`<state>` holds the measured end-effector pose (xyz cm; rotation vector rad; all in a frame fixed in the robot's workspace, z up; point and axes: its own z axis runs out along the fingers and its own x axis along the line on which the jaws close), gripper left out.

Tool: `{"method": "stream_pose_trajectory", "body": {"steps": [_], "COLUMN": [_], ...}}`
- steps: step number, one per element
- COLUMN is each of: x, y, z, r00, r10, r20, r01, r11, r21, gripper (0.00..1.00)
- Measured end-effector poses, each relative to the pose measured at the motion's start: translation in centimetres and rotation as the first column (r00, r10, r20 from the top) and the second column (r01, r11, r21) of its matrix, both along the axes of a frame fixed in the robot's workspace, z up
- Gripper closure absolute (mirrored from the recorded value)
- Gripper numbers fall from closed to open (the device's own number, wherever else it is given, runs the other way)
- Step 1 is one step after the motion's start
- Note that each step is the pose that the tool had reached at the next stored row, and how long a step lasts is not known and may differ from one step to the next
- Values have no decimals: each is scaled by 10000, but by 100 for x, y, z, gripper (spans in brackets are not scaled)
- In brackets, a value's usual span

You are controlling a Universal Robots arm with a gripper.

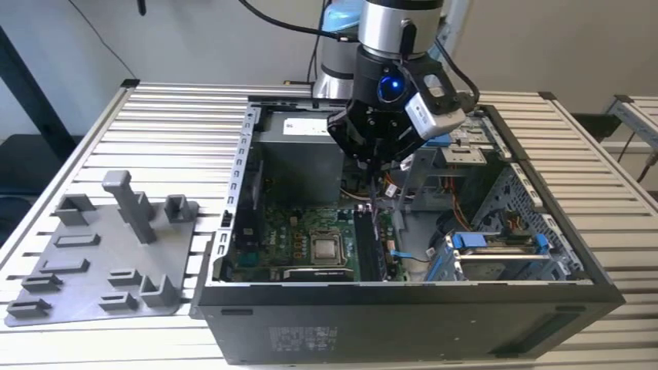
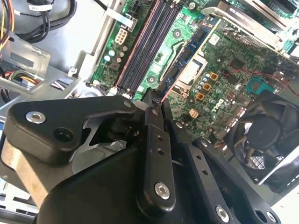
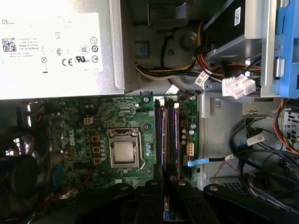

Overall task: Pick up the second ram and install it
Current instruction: 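Insert the second ram into the second slot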

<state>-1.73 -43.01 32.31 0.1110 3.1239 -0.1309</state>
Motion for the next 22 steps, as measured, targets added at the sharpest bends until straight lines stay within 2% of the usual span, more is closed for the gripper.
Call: {"method": "stream_pose_trajectory", "body": {"steps": [7, 22], "x": [0, 0], "y": [0, 0], "z": [-72, -344], "r00": [10000, 10000], "r10": [0, 49], "r20": [8, 5], "r01": [0, -49], "r11": [10000, 10000], "r21": [-3, -3], "gripper": [86, 86]}}
